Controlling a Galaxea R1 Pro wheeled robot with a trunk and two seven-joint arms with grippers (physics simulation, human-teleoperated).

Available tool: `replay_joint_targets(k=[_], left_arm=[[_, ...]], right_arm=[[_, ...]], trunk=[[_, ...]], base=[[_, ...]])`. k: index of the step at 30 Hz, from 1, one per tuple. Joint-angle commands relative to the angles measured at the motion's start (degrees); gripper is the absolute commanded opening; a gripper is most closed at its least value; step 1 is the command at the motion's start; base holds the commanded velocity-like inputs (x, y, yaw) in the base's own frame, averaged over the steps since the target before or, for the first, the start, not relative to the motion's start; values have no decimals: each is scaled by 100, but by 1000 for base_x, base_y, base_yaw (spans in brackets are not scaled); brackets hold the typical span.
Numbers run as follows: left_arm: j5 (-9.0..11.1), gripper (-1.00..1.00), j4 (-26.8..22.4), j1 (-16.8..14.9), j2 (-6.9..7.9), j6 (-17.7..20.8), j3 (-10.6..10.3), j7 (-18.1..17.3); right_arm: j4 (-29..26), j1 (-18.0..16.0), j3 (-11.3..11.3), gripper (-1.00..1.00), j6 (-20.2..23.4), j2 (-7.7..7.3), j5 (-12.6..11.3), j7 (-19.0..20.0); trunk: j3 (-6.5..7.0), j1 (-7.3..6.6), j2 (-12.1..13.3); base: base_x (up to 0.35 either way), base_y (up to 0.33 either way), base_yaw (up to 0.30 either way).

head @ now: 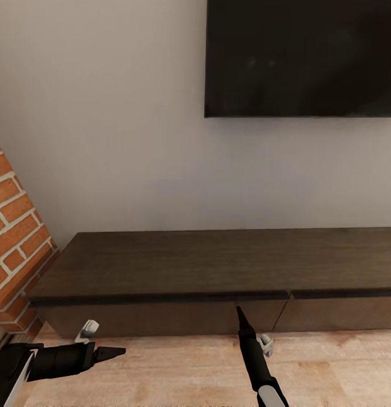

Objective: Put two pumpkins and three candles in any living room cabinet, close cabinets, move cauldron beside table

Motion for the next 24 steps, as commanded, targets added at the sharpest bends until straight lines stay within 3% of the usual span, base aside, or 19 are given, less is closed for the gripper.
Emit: replay_joint_targets(k=[1, 5, 9, 18, 24], left_arm=[[1, 100, 0, 0, -5, 1, 0, 0], [3, 100, 0, 0, -4, 1, -5, 0], [9, 100, 0, 0, 1, 1, -2, 0], [10, 100, 0, 0, -2, 1, -1, 0], [6, 100, 0, 0, 0, 1, -4, 0]], right_arm=[[0, 0, 0, 100, 0, 0, 0, 2], [-2, 0, 0, 100, 11, 0, 0, 37], [-3, 0, 2, 100, 69, 0, 0, 108], [0, 0, 6, 100, 104, 0, 0, 241], [1, 0, 4, 100, 197, -1, 0, 638]], trunk=[[0, 1, -1], [0, 1, -1], [-72, 88, -162], [-72, 88, -162], [-72, 88, -162]], base=[[0, 0, 0], [0, 0, 0], [0, 0, 0], [0, 0, 0], [0, 0, 0]])
